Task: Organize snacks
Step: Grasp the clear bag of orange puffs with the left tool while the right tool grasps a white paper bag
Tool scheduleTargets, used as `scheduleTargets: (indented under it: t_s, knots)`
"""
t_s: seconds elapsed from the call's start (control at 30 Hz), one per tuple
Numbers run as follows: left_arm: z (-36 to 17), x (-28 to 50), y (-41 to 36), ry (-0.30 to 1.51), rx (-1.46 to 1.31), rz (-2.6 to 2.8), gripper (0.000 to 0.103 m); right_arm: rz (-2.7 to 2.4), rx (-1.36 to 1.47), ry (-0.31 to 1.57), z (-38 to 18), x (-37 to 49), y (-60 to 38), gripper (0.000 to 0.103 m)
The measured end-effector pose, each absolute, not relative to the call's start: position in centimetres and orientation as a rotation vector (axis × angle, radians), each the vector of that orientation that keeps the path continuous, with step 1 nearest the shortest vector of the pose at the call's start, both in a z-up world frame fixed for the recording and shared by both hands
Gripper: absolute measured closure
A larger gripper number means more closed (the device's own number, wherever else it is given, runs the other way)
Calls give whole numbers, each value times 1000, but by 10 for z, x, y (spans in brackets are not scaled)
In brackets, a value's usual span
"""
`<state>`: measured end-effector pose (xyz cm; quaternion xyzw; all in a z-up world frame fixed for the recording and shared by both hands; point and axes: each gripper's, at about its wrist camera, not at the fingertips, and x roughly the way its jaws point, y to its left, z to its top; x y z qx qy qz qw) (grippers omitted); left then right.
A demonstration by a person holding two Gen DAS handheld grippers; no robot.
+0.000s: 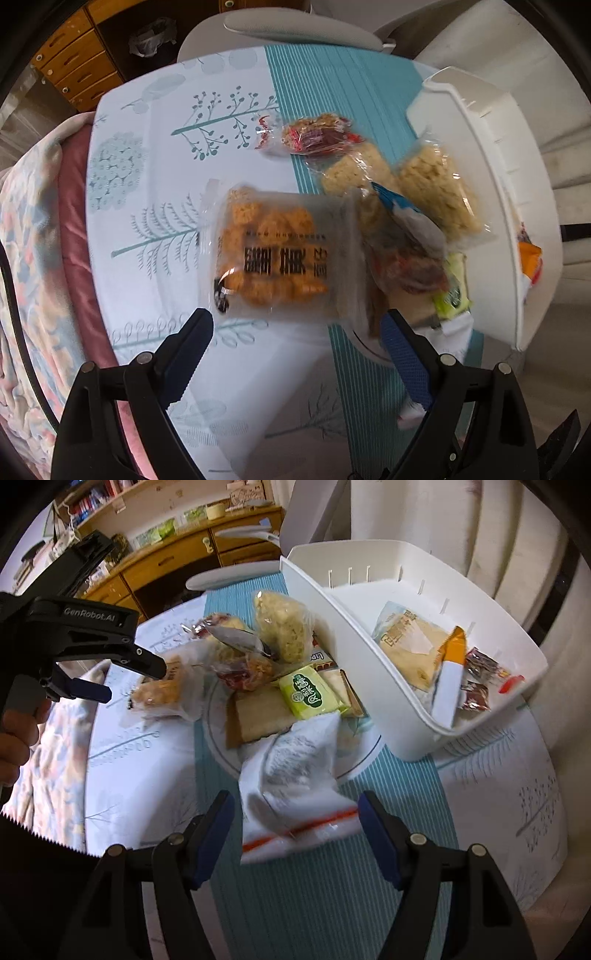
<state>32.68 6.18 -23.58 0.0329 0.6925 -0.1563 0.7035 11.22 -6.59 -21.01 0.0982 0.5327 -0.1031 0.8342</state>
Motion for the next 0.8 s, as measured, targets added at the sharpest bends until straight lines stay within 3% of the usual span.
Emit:
scheduleTargets:
  t_s: [0.8]
  knots:
    - [-283, 358, 45, 1558, 104, -311, 1, -175, 144, 1238, -256, 155, -63, 33]
